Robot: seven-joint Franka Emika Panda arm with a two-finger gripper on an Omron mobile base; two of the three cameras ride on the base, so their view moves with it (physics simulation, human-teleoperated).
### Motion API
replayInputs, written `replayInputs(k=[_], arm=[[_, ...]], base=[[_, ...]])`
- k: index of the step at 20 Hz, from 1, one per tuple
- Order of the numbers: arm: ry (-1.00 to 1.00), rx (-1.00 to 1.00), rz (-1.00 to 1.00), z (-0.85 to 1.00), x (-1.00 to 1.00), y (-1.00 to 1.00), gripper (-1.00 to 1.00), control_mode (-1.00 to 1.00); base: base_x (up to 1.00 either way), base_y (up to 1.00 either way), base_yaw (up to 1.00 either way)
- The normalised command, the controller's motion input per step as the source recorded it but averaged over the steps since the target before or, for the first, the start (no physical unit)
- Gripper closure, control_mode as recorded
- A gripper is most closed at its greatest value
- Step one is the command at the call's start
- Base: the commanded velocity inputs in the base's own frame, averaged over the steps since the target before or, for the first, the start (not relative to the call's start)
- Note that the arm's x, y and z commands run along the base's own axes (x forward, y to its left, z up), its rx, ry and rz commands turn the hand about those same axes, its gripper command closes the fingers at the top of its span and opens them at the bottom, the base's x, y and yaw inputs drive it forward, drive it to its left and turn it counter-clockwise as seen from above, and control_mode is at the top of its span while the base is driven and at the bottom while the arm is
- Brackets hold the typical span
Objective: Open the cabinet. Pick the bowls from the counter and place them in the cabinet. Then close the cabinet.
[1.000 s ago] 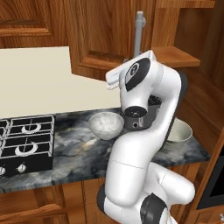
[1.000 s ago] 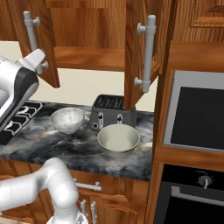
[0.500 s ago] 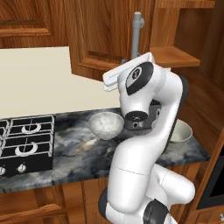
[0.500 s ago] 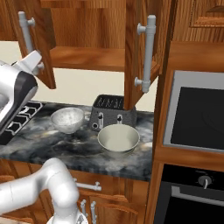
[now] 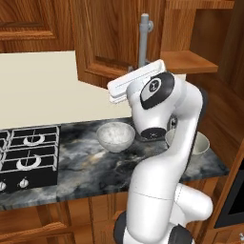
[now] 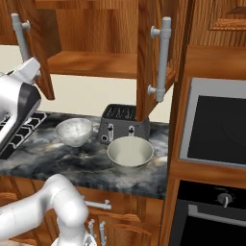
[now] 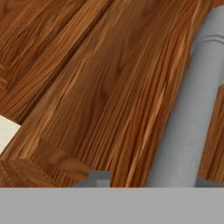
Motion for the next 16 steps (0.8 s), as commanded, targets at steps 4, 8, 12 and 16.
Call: replayInputs(k=[4, 8, 12, 16], arm=[[0.18, 0.00, 0.18, 0.00, -0.89, 1.00, 1.00, -1.00], [0.24, -0.03, 0.17, 0.00, -0.98, 1.00, 1.00, -1.00], [0.42, -0.02, 0.14, 0.01, -0.80, 1.00, 1.00, -1.00], [0.49, 0.06, 0.19, 0.08, -0.71, 1.00, 1.00, -1.00]], base=[[0.00, 0.00, 0.00], [0.00, 0.00, 0.00], [0.00, 0.00, 0.00], [0.00, 0.00, 0.00]])
